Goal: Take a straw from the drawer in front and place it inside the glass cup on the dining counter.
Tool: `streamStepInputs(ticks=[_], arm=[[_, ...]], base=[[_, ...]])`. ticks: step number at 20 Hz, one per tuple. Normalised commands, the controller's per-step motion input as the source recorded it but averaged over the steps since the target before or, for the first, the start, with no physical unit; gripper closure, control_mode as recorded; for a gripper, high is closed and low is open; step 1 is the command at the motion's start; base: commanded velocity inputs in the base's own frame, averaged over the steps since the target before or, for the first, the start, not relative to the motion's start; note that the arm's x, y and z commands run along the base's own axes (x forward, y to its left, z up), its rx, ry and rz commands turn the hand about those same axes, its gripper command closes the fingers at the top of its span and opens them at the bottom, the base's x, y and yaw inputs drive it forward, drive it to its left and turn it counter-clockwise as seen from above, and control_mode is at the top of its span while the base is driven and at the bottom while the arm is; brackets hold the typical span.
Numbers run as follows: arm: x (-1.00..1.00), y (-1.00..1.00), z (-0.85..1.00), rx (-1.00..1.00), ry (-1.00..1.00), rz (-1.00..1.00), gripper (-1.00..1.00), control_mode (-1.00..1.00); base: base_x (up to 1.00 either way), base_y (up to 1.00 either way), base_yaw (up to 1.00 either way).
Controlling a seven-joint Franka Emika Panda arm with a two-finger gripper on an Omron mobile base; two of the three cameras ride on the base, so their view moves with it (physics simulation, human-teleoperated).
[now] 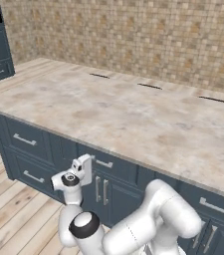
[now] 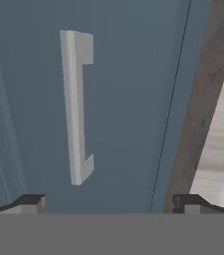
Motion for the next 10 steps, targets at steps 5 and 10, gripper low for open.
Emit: streamStepInputs(ticks=[5, 10], arm=[[0.37, -0.09, -0.34, 0.0, -0.01, 0.06, -1.0, -1.0], [0.25, -0.12, -0.34, 0.0, -0.03, 0.07, -1.0, -1.0]], base=[[0.0, 0.0, 0.0], [0.0, 0.0, 0.0]])
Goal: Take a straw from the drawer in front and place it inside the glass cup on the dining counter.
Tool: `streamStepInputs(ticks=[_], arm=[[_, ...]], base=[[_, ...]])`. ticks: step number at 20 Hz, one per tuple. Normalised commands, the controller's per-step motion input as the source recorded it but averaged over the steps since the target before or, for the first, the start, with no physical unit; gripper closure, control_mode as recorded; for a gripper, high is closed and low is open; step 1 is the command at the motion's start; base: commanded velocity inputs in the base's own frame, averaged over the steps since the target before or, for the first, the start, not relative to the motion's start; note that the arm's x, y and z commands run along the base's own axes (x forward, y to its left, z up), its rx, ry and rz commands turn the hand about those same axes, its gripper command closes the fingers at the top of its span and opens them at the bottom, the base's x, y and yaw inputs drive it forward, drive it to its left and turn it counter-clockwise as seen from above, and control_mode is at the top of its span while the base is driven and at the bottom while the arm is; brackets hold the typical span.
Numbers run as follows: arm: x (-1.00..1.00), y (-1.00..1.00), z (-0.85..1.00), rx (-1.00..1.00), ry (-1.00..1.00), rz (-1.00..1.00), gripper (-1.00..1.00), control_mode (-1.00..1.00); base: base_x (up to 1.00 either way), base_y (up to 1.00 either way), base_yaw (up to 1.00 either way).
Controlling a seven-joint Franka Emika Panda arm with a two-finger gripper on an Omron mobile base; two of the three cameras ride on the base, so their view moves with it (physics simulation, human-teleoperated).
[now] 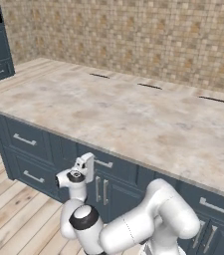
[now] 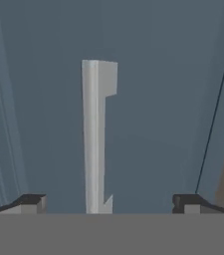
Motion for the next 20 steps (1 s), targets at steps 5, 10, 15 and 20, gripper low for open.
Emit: streamStepInputs(ticks=[5, 10, 15, 20], arm=[[0.18, -0.15, -0.32, 0.0, -0.06, 0.07, -1.0, -1.0], [0.19, -0.16, -0.3, 0.0, -0.09, 0.07, -1.0, -1.0], [0.21, -0.14, -0.28, 0.0, -0.1, 0.07, -1.0, -1.0], [0.27, -0.08, -0.32, 0.0, -0.09, 0.07, -1.0, -1.0]], base=[[0.0, 0.0, 0.0], [0.0, 0.0, 0.0], [0.0, 0.0, 0.0], [0.0, 0.0, 0.0]])
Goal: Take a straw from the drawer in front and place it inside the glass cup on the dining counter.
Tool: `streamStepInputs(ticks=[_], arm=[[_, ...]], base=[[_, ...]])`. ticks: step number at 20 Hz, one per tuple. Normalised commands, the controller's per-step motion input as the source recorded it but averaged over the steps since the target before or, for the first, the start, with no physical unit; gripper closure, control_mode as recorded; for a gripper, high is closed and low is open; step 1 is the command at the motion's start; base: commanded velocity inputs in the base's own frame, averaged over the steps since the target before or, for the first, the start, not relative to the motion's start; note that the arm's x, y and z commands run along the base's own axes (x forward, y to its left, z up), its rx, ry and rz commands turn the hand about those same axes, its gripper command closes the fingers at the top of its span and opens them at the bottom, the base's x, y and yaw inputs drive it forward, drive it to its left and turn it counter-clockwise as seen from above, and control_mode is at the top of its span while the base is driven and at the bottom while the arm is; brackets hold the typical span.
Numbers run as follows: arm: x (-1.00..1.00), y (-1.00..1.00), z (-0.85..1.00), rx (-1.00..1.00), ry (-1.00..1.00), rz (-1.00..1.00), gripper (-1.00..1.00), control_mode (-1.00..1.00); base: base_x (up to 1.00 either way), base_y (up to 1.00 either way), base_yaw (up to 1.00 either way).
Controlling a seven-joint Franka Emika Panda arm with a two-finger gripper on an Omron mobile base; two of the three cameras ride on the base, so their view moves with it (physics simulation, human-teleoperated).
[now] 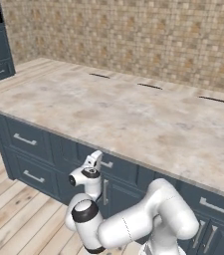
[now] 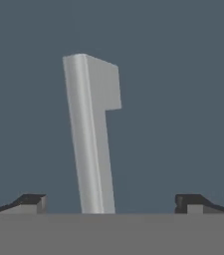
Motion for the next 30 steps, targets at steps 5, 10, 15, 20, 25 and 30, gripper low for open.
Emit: streamStepInputs(ticks=[5, 10, 15, 20, 25, 30], arm=[[0.32, -0.02, -0.36, -0.02, -0.07, 0.06, 1.0, -1.0], [0.15, -0.01, -0.34, -0.05, -0.1, 0.05, 1.0, -1.0], [-0.16, 0.01, -0.18, -0.14, -0.24, 0.01, 1.0, -1.0], [-0.57, 0.23, -0.02, -0.16, -0.24, 0.0, 1.0, -1.0], [-0.86, 0.52, 0.0, -0.05, -0.06, 0.0, 1.0, -1.0], [-0.78, 0.66, 0.12, 0.0, 0.11, 0.0, 1.0, -1.0]], base=[[0.0, 0.0, 0.0], [0.0, 0.0, 0.0], [0.0, 0.0, 0.0], [0.0, 0.0, 0.0], [0.0, 0.0, 0.0], [0.0, 0.0, 0.0]])
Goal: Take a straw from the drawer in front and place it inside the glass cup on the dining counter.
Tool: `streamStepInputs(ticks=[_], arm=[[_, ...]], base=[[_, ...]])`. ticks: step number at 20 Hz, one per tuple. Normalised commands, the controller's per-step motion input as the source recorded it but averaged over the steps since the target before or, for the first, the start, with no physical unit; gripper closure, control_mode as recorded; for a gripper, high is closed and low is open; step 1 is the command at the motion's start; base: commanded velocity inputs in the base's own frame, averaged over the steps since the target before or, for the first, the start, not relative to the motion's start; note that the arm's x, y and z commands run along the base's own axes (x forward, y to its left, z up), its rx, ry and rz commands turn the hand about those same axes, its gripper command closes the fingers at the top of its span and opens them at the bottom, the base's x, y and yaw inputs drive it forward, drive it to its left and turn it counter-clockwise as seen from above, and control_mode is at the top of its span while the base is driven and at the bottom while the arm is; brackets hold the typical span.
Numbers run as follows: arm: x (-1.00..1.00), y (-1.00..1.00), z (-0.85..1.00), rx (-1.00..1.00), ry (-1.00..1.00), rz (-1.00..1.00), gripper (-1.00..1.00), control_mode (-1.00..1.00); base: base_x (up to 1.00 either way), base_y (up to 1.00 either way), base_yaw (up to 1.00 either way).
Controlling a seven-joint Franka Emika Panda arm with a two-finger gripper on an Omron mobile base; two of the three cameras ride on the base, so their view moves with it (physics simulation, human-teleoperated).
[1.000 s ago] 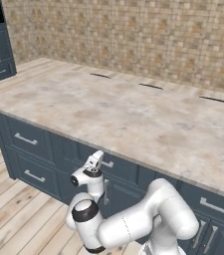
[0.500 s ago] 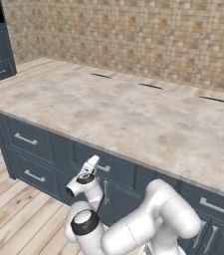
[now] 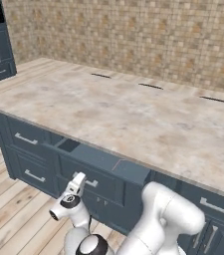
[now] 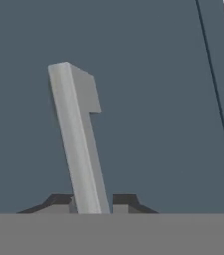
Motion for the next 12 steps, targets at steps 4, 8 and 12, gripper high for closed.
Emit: streamStepInputs(ticks=[4, 8, 12], arm=[[-0.62, 0.69, 0.28, 0.03, 0.23, 0.0, 1.0, -1.0], [-0.63, 0.7, 0.15, 0.02, 0.23, 0.0, 1.0, -1.0], [-0.67, 0.77, 0.05, 0.0, 0.19, 0.0, 1.0, -1.0]], base=[[0.0, 0.0, 0.0], [0.0, 0.0, 0.0], [0.0, 0.0, 0.0]])
